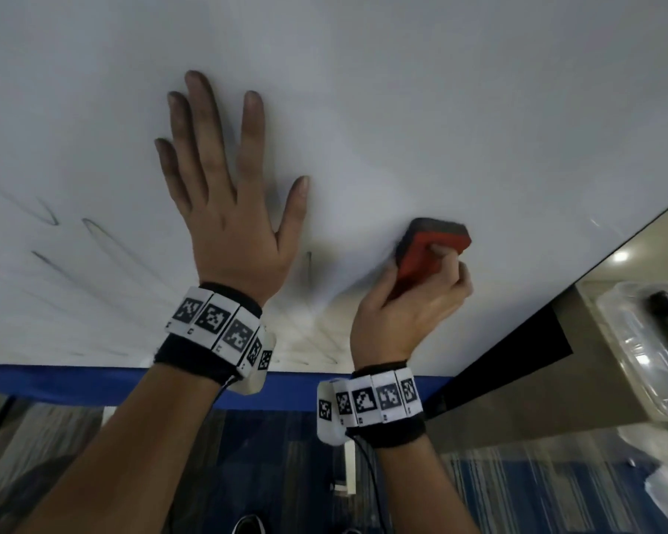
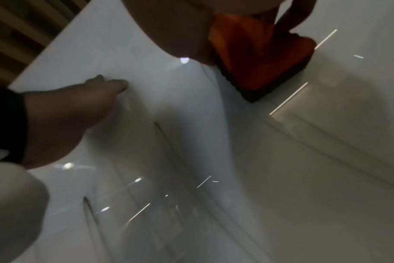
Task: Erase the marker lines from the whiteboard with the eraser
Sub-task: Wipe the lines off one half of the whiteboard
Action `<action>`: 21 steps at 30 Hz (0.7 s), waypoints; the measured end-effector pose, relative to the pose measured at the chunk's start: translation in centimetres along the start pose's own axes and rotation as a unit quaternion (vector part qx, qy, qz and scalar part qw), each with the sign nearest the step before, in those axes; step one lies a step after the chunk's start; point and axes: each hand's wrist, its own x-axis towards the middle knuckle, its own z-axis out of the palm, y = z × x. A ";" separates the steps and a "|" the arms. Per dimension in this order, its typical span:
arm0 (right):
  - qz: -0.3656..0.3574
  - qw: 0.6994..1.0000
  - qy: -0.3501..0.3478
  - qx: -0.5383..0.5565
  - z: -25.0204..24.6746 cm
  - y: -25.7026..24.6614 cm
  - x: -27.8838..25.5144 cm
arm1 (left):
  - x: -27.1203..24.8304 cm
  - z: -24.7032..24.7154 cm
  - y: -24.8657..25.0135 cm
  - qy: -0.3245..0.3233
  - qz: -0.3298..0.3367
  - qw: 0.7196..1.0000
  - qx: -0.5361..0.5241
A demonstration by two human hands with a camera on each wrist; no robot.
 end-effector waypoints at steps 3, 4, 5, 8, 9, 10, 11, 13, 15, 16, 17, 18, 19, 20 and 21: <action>0.004 1.000 0.014 -0.012 0.0 3.0 -0.9 | -0.2 0.1 -0.2 -0.002 0.007 1.000 -0.001; 0.031 0.999 0.023 -0.009 -0.2 4.5 -1.4 | -0.2 0.2 -0.3 -0.005 0.008 1.000 -0.004; 0.069 0.997 0.030 0.001 -0.6 5.5 -1.8 | -0.3 0.2 -0.5 -0.007 0.011 1.000 -0.006; 0.162 0.986 0.043 0.027 -0.9 5.8 -2.4 | -0.7 0.2 -1.1 -0.007 0.028 1.000 -0.005; 0.154 0.987 0.037 0.043 -0.7 4.9 -2.3 | -0.9 0.2 -1.3 -0.008 0.033 0.999 -0.003; 0.119 0.991 0.015 0.060 -0.3 3.8 -2.2 | -1.1 0.2 -1.5 -0.011 0.036 0.999 -0.003; 0.070 0.995 -0.018 0.066 0.1 2.4 -2.1 | -1.4 0.2 -1.7 -0.014 0.039 0.999 -0.004; -0.031 0.994 -0.092 0.048 0.9 0.0 -2.2 | -1.7 0.2 -2.0 -0.016 0.049 0.999 -0.002; -0.086 0.989 -0.116 0.026 1.0 0.2 -2.2 | -1.8 0.2 -2.4 -0.019 0.060 0.998 -0.001; -0.079 0.991 -0.106 0.021 0.8 1.4 -2.4 | -1.8 0.1 -2.6 -0.020 0.065 0.998 -0.001; -0.045 0.995 -0.086 0.023 0.4 3.2 -2.7 | -1.8 0.1 -2.8 -0.021 0.070 0.997 0.000; 0.016 0.998 -0.057 0.036 0.0 5.1 -3.3 | -1.8 0.1 -2.9 -0.022 0.074 0.997 0.001; 0.099 0.993 -0.031 0.056 -0.4 6.9 -4.2 | -1.9 0.1 -3.1 -0.023 0.078 0.997 0.002; 0.184 0.980 -0.016 0.071 -0.6 8.7 -5.3 | -1.9 0.1 -3.3 -0.025 0.081 0.996 0.004; 0.258 0.963 -0.005 0.081 -0.8 10.0 -6.4 | -2.0 0.0 -3.3 -0.026 0.083 0.996 0.005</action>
